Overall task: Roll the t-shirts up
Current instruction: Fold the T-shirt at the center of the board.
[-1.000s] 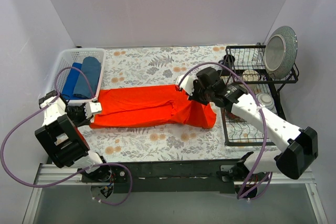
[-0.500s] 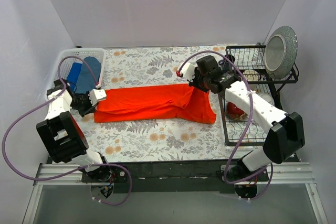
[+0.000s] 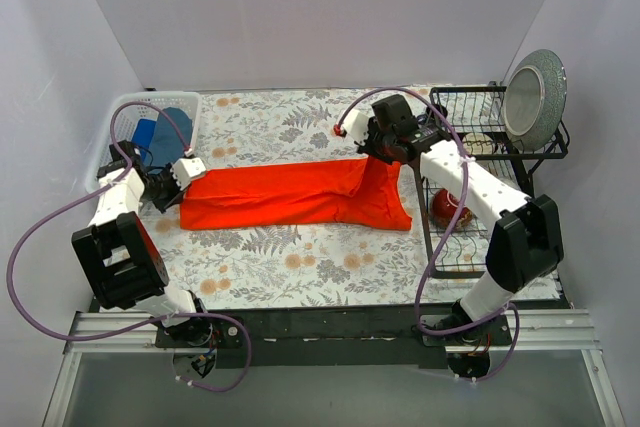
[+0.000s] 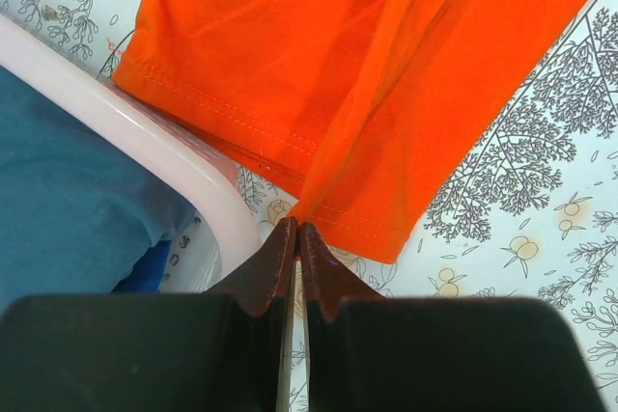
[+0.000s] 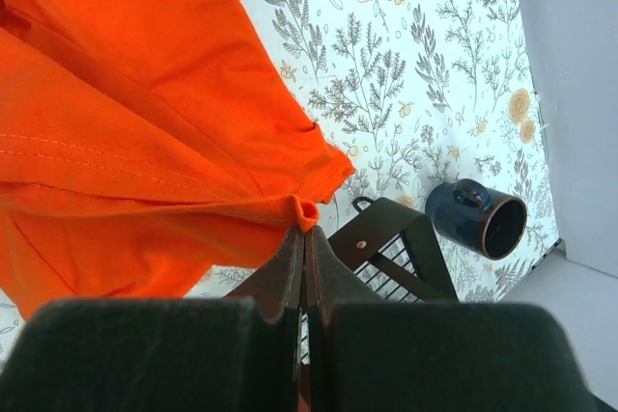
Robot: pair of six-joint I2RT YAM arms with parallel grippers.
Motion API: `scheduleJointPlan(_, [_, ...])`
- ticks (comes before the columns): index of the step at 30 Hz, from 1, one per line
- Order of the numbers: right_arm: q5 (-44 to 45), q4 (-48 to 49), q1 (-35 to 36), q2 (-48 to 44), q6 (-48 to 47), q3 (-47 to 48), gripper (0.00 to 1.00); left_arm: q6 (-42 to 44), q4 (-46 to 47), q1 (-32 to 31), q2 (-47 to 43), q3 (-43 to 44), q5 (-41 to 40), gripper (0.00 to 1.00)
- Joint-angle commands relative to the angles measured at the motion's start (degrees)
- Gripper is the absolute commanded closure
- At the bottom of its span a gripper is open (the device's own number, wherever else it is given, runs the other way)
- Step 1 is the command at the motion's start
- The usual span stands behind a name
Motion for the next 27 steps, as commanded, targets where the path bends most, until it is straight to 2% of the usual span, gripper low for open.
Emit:
scheduleJointPlan(1, [-0.2, 2.5, -0.7, 1.2, -1.4, 3.5, 0.99, -1.8, 3.4, -0.1, -0.3, -0.6, -1.4, 1.00])
scheduleJointPlan(9, [-0.3, 2.8, -1.6, 4.8, -2.1, 4.7, 0.99, -4.0, 4.8, -1.5, 0.2, -0.5, -1.6, 0.98])
scheduleJointPlan(16, [2.0, 4.3, -1.8, 9.9, -0.4, 7.9, 0.99, -9.6, 6.5, -2.2, 0.2, 1.2, -2.1, 0.87])
scheduleJointPlan(18, [4.1, 1.6, -1.9, 12.5, 2.1, 13.0, 0.84, -12.5, 6.8, -2.1, -0.9, 2.1, -2.4, 0.84])
scheduleJointPlan(20, [4.4, 1.4, -2.4, 12.3, 3.6, 15.4, 0.62, -15.3, 8.3, -2.2, -2.1, 3.4, -2.5, 0.79])
scheduleJointPlan(21, [4.5, 1.0, -2.5, 11.8, 4.2, 16.2, 0.57, -17.4, 8.1, -2.1, -2.8, 4.1, -2.2, 0.77])
scheduleJointPlan(22, [4.2, 0.2, -2.5, 11.4, 4.9, 17.9, 0.54, -18.3, 7.6, -2.2, -3.9, 5.5, -0.8, 0.76])
scheduleJointPlan(27, [-2.1, -8.4, -2.5, 8.4, 7.1, 17.1, 0.53, -24.0, 3.3, -2.2, -5.3, 9.2, 6.0, 0.70])
